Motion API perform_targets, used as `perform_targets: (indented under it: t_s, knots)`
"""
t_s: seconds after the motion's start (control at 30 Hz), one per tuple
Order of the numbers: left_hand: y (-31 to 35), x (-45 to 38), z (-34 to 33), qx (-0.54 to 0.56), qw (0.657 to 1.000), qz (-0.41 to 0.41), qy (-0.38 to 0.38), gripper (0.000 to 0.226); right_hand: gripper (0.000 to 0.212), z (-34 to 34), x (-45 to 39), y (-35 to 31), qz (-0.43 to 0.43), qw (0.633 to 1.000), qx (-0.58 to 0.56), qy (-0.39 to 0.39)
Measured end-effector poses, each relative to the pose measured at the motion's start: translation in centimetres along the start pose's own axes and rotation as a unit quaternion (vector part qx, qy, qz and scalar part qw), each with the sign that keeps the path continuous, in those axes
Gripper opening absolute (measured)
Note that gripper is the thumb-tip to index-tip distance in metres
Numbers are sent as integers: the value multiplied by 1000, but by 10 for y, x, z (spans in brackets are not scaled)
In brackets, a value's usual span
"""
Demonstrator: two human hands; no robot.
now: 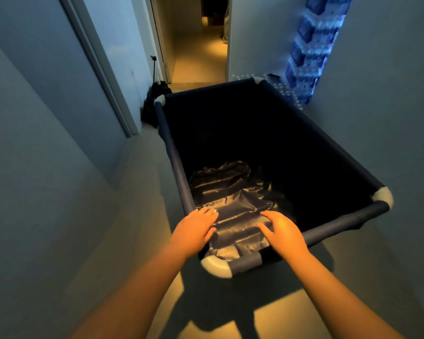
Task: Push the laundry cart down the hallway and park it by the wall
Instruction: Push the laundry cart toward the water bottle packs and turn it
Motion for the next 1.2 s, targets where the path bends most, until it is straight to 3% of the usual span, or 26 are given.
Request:
perform_targets:
  t_s: [0.2,0.5,0.93,1.2]
  knots:
    - [-97,37,13,4,999,30,-11,48,46,-67,-12,-86,20,1000,15,-5]
    - [-195,13,9,12,1000,16,4,50,51,-132,-85,-134,-9,1000,23,-16]
    - [-422,-130,48,-52,998,-36,24,50,45,-206,-326,-256,1,999,-35,9]
    - [-499,-254,45,-29,994,-93,52,51,51,-215,-438,-288,-28,997,-41,56]
Point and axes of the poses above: each hand's wrist, its own x-axis away from the middle knuckle, its own z-axis out of the back of the hand, y = z × x, the point moved 5 cm from there along -x, towards the middle knuckle, and after that the axes turned 12 degrees about -x, right-handed, at the moved point
